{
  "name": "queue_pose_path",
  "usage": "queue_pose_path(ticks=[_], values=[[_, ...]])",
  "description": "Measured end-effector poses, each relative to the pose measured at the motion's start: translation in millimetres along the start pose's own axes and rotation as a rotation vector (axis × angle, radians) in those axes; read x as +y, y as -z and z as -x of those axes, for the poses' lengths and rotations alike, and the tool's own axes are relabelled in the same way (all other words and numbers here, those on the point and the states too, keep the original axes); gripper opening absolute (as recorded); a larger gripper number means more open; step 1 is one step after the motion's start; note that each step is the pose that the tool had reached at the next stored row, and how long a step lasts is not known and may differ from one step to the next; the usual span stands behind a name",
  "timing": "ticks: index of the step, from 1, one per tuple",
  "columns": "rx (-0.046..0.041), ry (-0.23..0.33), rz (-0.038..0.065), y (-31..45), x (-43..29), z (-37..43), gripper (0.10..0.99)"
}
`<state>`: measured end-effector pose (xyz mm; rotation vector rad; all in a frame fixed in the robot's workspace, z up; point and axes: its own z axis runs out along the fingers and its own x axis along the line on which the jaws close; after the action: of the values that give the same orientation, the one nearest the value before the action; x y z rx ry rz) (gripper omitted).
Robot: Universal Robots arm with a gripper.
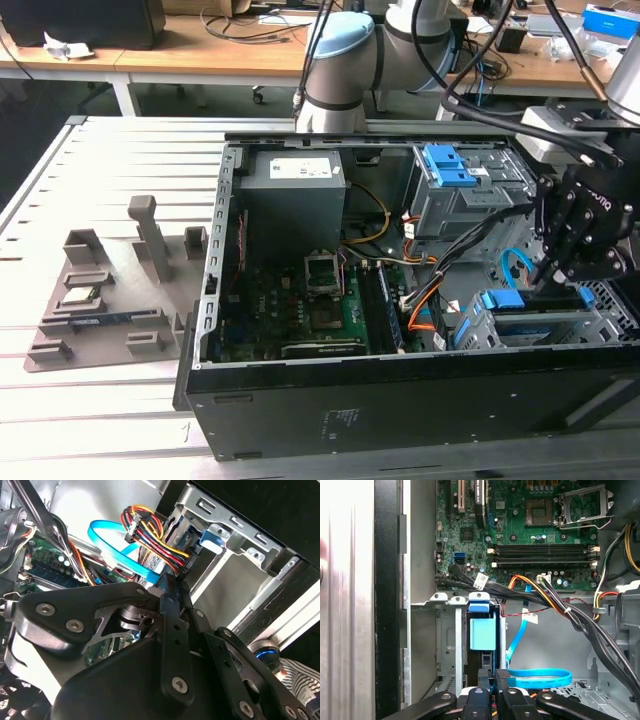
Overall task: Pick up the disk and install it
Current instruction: 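Insert the second disk wire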
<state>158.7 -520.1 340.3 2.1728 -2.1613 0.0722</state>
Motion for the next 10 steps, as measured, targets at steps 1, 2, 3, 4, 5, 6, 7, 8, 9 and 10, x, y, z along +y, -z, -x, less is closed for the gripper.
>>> queue_pose_path(ticks=[1,2,3,4,5,6,7,8,9,10], values=[[0.0,0.0,0.0,-0.9,0.0,-0.4,0.165],[0.0004,0.0,0.0,-2.4,0.0,-0.9,0.165],[0.0008,0.0,0.0,-3.4,0.0,-1.2,0.165],[0.0007,0.0,0.0,-3.6,0.0,-1.3,0.165],[0.0001,0.0,0.0,-4.0,0.0,-1.3,0.165],[-0.0005,0.0,0.0,-4.1,-0.1,-1.3,0.176],[-0.0006,0.0,0.0,-4.2,0.0,-1.3,0.176],[-0.0005,0.0,0.0,-4.2,0.0,-1.4,0.239],[-0.0005,0.0,0.0,-4.2,0.0,-1.4,0.239],[-0.0002,0.0,0.0,-3.7,0.0,-1.5,0.239]])
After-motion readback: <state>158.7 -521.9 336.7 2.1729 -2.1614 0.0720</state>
